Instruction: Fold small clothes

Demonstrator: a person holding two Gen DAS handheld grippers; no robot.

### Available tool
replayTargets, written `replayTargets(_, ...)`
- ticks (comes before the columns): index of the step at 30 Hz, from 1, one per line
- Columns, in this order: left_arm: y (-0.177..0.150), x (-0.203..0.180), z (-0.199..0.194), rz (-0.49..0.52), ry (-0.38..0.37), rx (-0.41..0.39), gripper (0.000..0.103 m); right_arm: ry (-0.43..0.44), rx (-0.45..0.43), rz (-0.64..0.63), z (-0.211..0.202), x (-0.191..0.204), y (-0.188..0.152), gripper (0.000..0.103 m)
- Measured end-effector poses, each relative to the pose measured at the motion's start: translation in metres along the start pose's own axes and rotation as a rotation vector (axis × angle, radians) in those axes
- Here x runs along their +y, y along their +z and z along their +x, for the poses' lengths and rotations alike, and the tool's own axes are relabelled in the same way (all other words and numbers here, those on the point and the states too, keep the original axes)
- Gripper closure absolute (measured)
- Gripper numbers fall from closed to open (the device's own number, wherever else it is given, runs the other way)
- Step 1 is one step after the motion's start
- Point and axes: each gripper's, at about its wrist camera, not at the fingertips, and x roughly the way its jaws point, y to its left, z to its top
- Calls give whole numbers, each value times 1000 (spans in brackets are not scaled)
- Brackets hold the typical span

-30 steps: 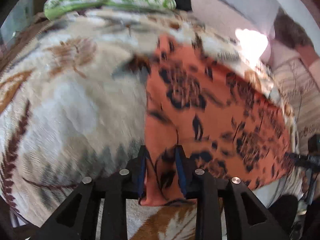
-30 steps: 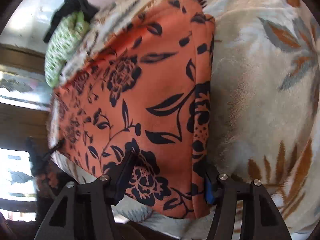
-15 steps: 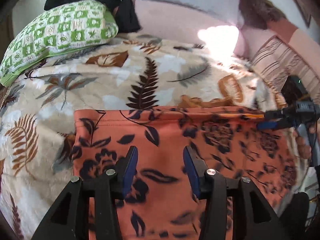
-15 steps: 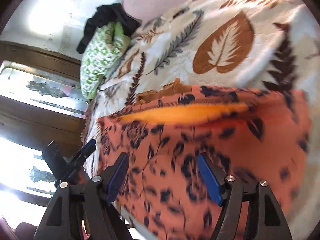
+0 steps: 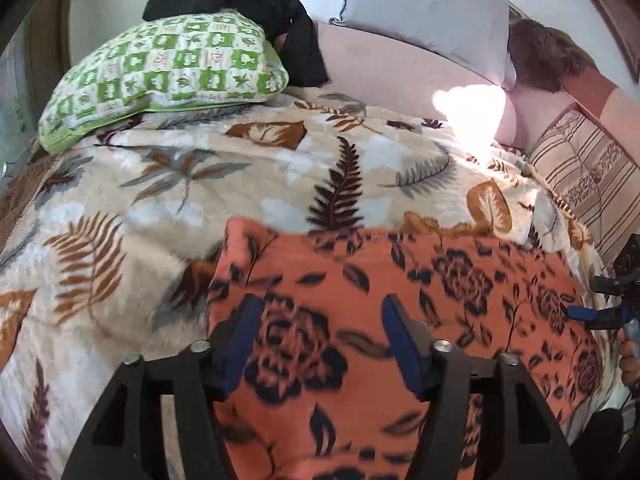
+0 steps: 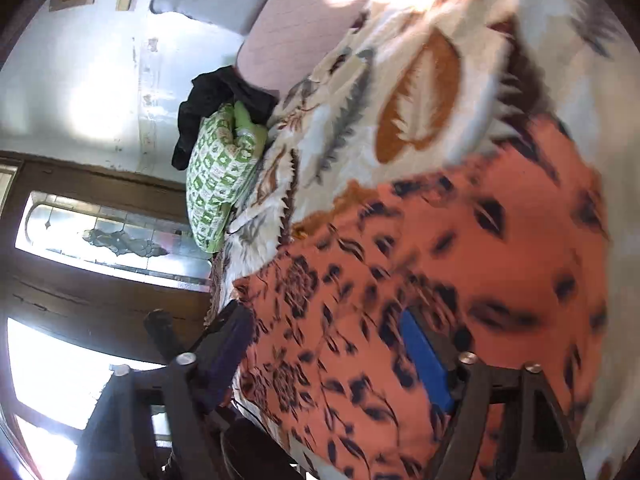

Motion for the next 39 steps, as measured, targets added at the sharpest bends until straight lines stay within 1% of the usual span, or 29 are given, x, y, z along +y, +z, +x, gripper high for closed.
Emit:
replayTargets(1,-7,0,3,12,15,30,37,-57,-28,39,-5,-16,-4,19)
replayTargets(2,-15,1,6,13,47,75,37,-48,-53,89,-14,-26,-10,19)
replayTargets(3,-21,3,5,0,74,107,37,-1,-80,139,-25,-30,-15,19)
replayTargets(4,-25,6,-1,-20,71,112,37,8,-110,150,-37,-25,-19,19)
replayTargets(6,-35,10,-25,-65,40,64,37,47,-157,77,-58,0,-34,19)
replayTargets(8,-48,9,-43,-83,35,50,35,99,-139,26,-62,17,-53,18)
replayTargets(9,-55,7,-46,-81,28,59,35,95,-116,11,-60,19,-63,17)
replayTargets(11,-69,3,-43,-66,28,90,35,-2,-104,21,-51,8,-75,17)
replayTargets(13,-80,3,-33,-56,60,124,35,-76,-101,117,-46,-23,-85,17)
replayTargets(14,-84,3,-27,-50,79,140,35,-47,-116,165,-48,-33,-90,19)
replayTargets(15,-86,3,-26,-46,87,144,35,-21,-139,191,-53,-33,-94,19)
replayTargets(16,-86,2,-28,-40,87,134,35,-42,-145,186,-59,-29,-96,18)
replayTargets(17,-86,1,-31,-36,88,131,35,-63,-150,152,-64,-18,-97,18)
replayTargets(19,-84,0,-34,-37,83,126,35,-28,-149,67,-71,5,-100,17)
replayTargets(20,-83,1,-34,-44,83,124,35,-25,-153,46,-75,7,-101,17)
replayTargets(21,-83,2,-33,-57,82,128,35,-44,-159,40,-74,6,-102,17)
replayTargets(22,-84,4,-30,-69,77,138,35,-70,-155,59,-69,-2,-104,17)
replayTargets(23,-85,5,-28,-75,75,147,35,-120,-126,118,-63,-19,-104,17)
replayTargets(24,-85,5,-27,-69,77,148,35,-135,-100,199,-59,-35,-106,18)
replayTargets(25,-85,3,-28,-59,78,144,35,-97,-122,230,-66,-35,-105,19)
replayTargets(26,-85,2,-29,-54,77,141,34,-99,-134,214,-71,-28,-102,19)
replayTargets(28,-85,2,-27,-54,77,146,34,-121,-158,101,-79,2,-87,19)
replayTargets(29,-84,2,-26,-56,77,147,34,-120,-152,64,-77,14,-76,19)
replayTargets(31,-83,2,-25,-59,79,146,34,-102,-130,35,-69,24,-49,18)
replayTargets(34,-83,2,-24,-59,74,148,34,-103,-121,54,-51,14,4,18)
replayTargets(36,-82,4,-24,-60,66,150,34,-71,-114,108,-34,-1,35,18)
replayTargets(37,-82,5,-24,-62,64,150,34,-89,-121,116,-23,-9,49,18)
replayTargets(38,-81,5,-24,-64,60,149,34,-126,-132,131,-18,-22,62,18)
replayTargets(39,-81,6,-24,-66,58,149,34,-139,-138,174,-12,-37,70,18)
